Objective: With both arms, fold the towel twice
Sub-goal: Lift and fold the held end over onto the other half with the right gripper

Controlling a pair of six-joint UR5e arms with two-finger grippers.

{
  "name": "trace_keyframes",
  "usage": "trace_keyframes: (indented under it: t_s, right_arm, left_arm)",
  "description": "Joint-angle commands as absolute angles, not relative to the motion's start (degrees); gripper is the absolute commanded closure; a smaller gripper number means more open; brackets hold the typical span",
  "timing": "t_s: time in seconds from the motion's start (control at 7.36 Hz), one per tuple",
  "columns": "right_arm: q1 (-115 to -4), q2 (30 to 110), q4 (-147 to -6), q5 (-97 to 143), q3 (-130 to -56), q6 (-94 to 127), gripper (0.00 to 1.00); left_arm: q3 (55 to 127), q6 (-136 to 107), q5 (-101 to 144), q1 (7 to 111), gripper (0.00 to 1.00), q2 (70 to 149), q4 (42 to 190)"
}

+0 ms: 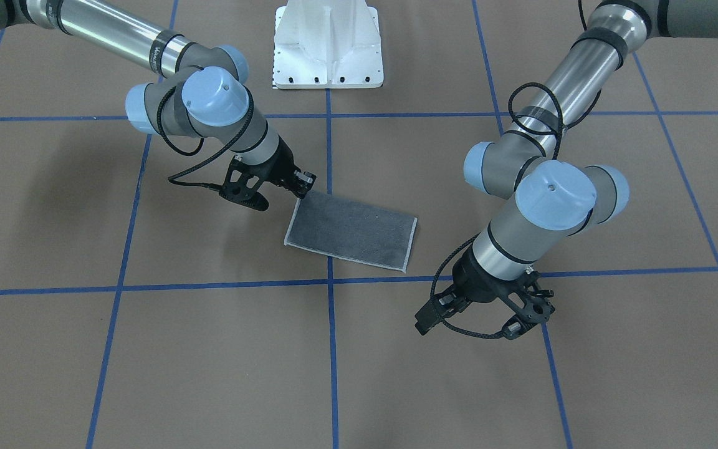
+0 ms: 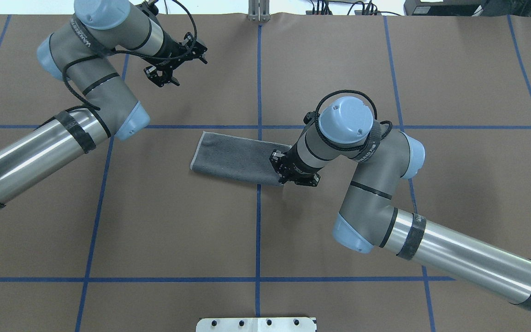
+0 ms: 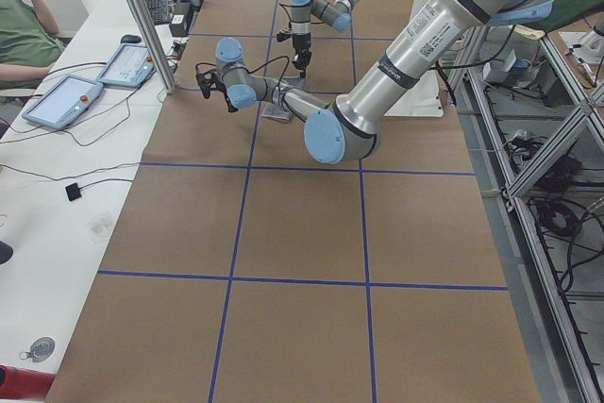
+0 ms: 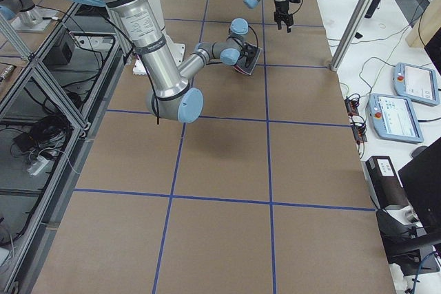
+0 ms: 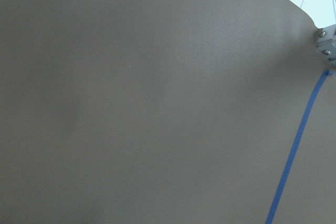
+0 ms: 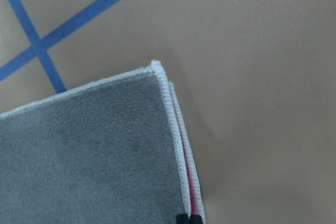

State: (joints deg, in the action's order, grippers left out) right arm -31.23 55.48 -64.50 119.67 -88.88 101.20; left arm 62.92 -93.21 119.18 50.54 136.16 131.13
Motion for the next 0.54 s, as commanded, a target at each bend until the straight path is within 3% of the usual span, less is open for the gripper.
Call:
trace_keyframes:
  t_s: [0.0,0.41]
  right_arm:
    - [-27.97,56.16,-64.42,120.50,-93.32,104.83,1.00]
    - [-22.43,53.19,-64.16,120.32,-93.34,107.29,1.00]
  left_arm:
    - [62.67,-92.90,119.18,50.97,0.00,136.14,131.13]
    - [62.58,-91.60,119.18,51.41,0.00,136.06,131.13]
